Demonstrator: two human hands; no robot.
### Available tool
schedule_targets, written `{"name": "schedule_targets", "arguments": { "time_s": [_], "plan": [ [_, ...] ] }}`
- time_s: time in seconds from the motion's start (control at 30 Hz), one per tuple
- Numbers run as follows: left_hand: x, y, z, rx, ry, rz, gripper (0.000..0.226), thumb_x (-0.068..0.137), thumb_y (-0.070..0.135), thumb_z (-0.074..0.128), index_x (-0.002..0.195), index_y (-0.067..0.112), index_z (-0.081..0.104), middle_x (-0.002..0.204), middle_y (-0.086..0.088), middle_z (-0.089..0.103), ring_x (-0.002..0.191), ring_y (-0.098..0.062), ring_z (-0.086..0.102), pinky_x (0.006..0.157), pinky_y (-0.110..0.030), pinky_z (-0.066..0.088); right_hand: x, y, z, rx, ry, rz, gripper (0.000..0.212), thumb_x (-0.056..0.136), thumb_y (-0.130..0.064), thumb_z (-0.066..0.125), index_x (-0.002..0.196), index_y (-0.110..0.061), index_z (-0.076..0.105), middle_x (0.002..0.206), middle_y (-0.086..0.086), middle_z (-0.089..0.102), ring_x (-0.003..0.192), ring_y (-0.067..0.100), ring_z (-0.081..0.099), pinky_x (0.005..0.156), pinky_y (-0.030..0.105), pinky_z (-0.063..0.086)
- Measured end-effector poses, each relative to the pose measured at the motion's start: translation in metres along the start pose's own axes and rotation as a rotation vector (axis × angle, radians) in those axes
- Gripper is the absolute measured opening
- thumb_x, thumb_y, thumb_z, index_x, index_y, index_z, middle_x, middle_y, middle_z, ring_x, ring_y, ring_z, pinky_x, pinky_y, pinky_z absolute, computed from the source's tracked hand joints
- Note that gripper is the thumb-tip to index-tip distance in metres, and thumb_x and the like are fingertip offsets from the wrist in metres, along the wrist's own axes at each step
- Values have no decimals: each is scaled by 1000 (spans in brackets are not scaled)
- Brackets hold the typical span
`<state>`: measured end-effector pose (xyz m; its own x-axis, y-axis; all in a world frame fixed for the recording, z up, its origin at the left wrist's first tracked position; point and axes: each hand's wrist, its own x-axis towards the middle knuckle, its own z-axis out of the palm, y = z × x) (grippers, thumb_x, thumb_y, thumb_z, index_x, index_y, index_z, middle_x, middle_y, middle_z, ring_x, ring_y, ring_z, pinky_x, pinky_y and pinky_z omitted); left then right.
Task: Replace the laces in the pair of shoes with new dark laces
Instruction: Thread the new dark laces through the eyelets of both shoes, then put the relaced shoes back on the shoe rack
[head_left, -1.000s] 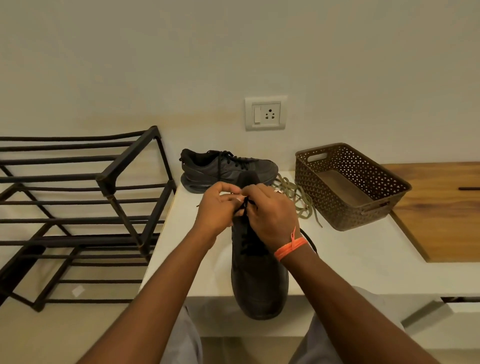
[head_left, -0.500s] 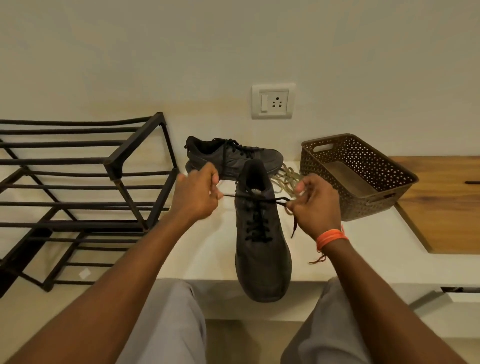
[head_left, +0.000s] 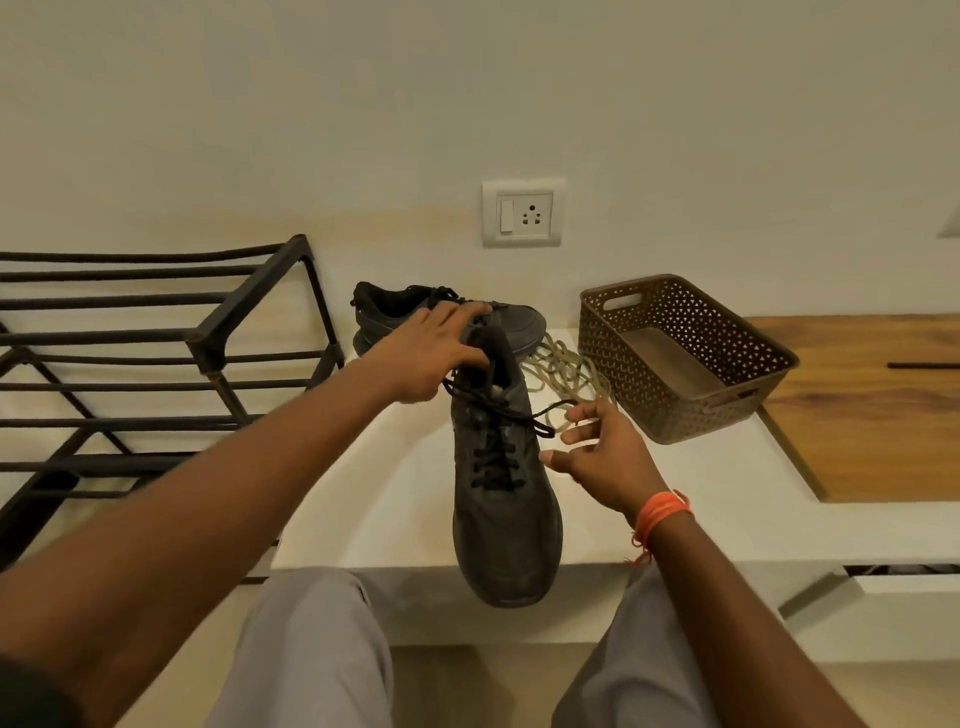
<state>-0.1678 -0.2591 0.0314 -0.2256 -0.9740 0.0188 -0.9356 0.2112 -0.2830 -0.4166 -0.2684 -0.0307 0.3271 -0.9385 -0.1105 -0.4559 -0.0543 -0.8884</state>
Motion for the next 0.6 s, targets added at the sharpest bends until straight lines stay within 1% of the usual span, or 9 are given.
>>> {"name": "schedule_targets", "arguments": {
  "time_s": [0.07,0.13,0.27,0.33,0.37,0.4,0.47,0.53,0.6],
  "plan": [
    [13,-7,5,101,-73,72,63,76,24,78,131,40,52,160,-5,2,143,-31,7,116,-49,19,-3,1,-3,32,-20,9,47,71,-16,84,108,-17,55,96,4,62,82,23,64,76,38,55],
    [16,-10,11,81,-85,99,56,74,34,78,126,38,57,158,-7,12,142,-30,11,115,-47,20,-7,4,-5,5,-40,5,42,70,-16,84,103,-17,58,95,4,64,81,22,64,73,35,54],
    [-6,-17,0,-14,-41,130,28,76,36,75,100,37,60,152,-7,17,144,-33,0,117,-54,12,-18,7,-11,-49,-75,-6,33,72,-15,83,98,-15,62,94,4,65,79,17,62,69,28,50],
    [-41,-22,-11,-137,-31,87,28,75,37,76,97,37,59,153,-3,11,145,-32,-6,118,-58,5,-22,4,-15,-46,-76,-36,28,74,-13,82,97,-12,64,92,5,66,77,16,62,68,25,47],
    [-62,-22,-19,-204,-23,57,28,74,39,77,95,38,59,152,-1,11,145,-32,0,118,-57,10,-24,1,-16,-34,-65,-56,26,75,-12,81,95,-10,65,91,5,66,77,16,62,69,25,47],
    [-86,-19,-27,-285,-3,18,28,73,39,78,92,37,58,151,1,12,142,-30,16,116,-54,23,-25,-3,-16,-21,-50,-80,24,75,-10,81,94,-9,66,89,5,66,79,17,62,71,26,48],
    [-136,-5,-39,-466,75,-134,28,72,40,80,87,33,57,147,7,17,120,-19,43,98,-42,48,-28,-16,-14,-7,-33,-117,20,77,-10,79,93,-8,67,88,5,67,82,18,62,78,29,50],
    [-180,17,-43,-539,233,-359,31,67,44,82,83,31,58,141,6,25,108,-15,48,85,-35,53,-29,-30,-9,7,-23,-147,16,79,-12,77,92,-9,67,87,4,67,84,20,63,82,34,52],
    [-209,39,-34,-531,435,-584,35,63,41,86,85,27,62,137,2,31,109,-12,44,84,-31,49,-25,-42,0,33,27,-185,14,79,-14,78,89,-12,68,87,2,68,86,20,63,85,37,52]
  ]
}}
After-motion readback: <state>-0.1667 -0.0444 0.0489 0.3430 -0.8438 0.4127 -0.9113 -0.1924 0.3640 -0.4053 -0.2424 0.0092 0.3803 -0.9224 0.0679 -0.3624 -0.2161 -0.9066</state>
